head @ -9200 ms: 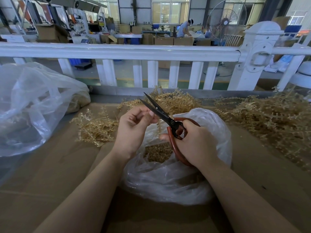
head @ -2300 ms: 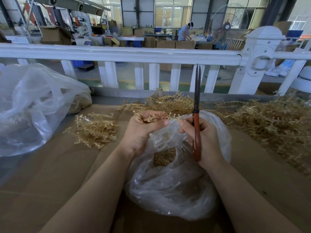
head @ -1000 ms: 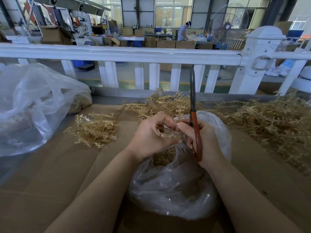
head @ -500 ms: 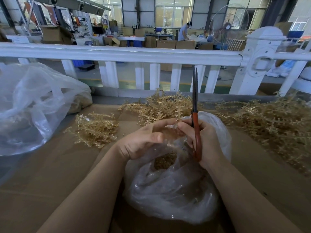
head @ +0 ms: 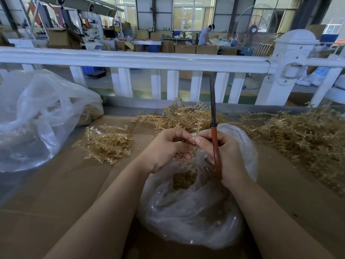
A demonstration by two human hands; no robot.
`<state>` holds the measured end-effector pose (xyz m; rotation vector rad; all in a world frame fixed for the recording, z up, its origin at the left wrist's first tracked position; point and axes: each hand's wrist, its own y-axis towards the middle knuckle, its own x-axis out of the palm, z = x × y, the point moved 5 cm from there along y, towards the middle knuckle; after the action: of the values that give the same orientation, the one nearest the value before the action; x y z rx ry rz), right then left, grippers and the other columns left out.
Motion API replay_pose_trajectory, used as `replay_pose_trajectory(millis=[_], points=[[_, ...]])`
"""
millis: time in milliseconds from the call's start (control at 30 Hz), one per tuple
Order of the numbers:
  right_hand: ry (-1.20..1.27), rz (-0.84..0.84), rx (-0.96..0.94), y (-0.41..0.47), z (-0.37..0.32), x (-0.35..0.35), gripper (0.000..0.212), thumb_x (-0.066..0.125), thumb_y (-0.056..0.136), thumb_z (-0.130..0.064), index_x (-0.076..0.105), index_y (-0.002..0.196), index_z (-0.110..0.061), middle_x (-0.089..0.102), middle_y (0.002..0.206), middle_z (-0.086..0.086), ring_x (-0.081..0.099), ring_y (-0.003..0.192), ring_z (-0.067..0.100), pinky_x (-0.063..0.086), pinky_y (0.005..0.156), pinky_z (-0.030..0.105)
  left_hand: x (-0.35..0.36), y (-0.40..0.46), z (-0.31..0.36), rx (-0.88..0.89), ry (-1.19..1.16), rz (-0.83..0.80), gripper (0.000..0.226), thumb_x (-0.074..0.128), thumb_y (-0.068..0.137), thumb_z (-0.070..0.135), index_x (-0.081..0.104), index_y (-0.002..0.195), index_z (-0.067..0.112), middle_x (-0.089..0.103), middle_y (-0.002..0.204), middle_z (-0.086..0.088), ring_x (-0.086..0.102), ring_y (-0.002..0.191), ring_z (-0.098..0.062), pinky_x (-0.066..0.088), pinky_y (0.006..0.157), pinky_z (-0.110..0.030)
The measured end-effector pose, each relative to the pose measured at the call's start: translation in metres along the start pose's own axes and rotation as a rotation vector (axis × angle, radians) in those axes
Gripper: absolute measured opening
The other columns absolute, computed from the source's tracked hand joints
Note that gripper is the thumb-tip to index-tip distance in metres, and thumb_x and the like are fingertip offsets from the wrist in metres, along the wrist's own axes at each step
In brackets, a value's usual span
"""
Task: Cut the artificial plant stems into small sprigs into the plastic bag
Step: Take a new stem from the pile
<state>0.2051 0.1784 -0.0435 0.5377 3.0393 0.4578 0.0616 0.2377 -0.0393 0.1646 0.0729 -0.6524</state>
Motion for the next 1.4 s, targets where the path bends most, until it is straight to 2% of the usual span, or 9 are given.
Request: replay_pose_trajectory(millis=[233,400,467,533,800,900,1000,1133,1400], points=[[0.051,0.016,0.003,0.0,0.001,-0.001,0.016,0.076,0.086,-0.005,0.076,0.08,-0.02,0.073,0.073,0.004,0.069,0.064,0.014,0.058,0.059,0.025,0.004,-0.002,0.01,0.033,0.186,-0.042,0.01,0.071,0.086,0.0,0.074,0.087,0.009,0.064,0.063,0.007,0.053,0.055,-0.004,0.043,0.056,-0.016],[0.073,0.006,-0.012,0.002,0.001,0.001,0.012,0.077,0.084,-0.008,0.074,0.082,-0.019,0.073,0.07,-0.002,0.069,0.064,0.007,0.053,0.058,0.016,0.008,-0.007,0.014,0.056,0.158,-0.09,0.014,0.076,0.083,0.003,0.076,0.079,0.017,0.066,0.062,0.013,0.054,0.054,0.003,0.042,0.055,-0.009],[0.135,-0.003,0.002,0.001,0.001,0.0,0.009,0.079,0.08,-0.015,0.072,0.086,-0.016,0.067,0.059,-0.008,0.062,0.053,0.001,0.046,0.05,0.011,0.004,-0.007,0.014,0.039,0.071,-0.058,0.007,0.079,0.078,0.011,0.078,0.084,0.015,0.066,0.063,0.009,0.052,0.054,-0.001,0.041,0.055,-0.012],[0.164,-0.027,0.015,0.002,0.002,-0.002,0.015,0.079,0.076,-0.019,0.072,0.089,-0.014,0.062,0.055,-0.012,0.057,0.047,-0.002,0.042,0.046,0.008,-0.002,-0.006,0.013,0.031,0.043,0.005,0.022,0.081,0.071,0.023,0.08,0.09,0.011,0.063,0.061,0.004,0.046,0.052,-0.006,0.039,0.052,-0.015],[0.099,0.007,0.037,0.004,0.009,-0.003,0.012,0.078,0.083,-0.009,0.075,0.09,-0.018,0.069,0.068,-0.006,0.058,0.052,0.001,0.045,0.05,0.012,-0.006,-0.003,0.009,0.049,0.058,0.032,0.02,0.081,0.067,0.029,0.08,0.082,0.015,0.071,0.074,-0.007,0.053,0.056,-0.011,0.046,0.057,-0.017],[0.014,0.048,-0.014,0.003,0.006,-0.005,0.011,0.081,0.082,-0.015,0.075,0.09,-0.018,0.072,0.076,-0.003,0.064,0.067,0.01,0.053,0.062,0.017,-0.006,-0.003,0.009,0.065,-0.011,0.069,0.014,0.077,0.074,0.021,0.076,0.081,0.009,0.071,0.072,-0.003,0.051,0.053,-0.009,0.042,0.051,-0.016],[-0.138,0.047,-0.067,0.001,0.002,-0.003,0.014,0.08,0.082,-0.028,0.073,0.09,-0.019,0.072,0.076,-0.013,0.067,0.075,0.001,0.051,0.07,0.015,-0.013,-0.004,0.011,0.093,-0.079,0.159,0.013,0.07,0.087,0.013,0.07,0.076,0.007,0.062,0.059,0.002,0.045,0.048,-0.007,0.034,0.046,-0.015],[-0.317,-0.014,-0.056,0.0,0.003,0.0,0.034,0.072,0.076,-0.057,0.063,0.09,-0.028,0.066,0.074,-0.024,0.062,0.072,-0.004,0.044,0.064,0.011,-0.02,-0.004,0.011,0.089,-0.135,0.216,0.018,0.064,0.094,0.012,0.064,0.078,0.005,0.048,0.051,0.001,0.038,0.047,-0.008,0.031,0.048,-0.015],[-0.688,-0.042,-0.136,0.002,0.014,0.001,0.054,0.061,0.072,-0.08,0.059,0.102,-0.036,0.063,0.091,-0.02,0.058,0.087,-0.002,0.04,0.069,0.015,-0.022,-0.006,0.013,0.125,-0.108,0.223,0.016,0.061,0.097,0.013,0.059,0.085,0.002,0.044,0.056,-0.001,0.036,0.05,-0.009,0.031,0.05,-0.017]])
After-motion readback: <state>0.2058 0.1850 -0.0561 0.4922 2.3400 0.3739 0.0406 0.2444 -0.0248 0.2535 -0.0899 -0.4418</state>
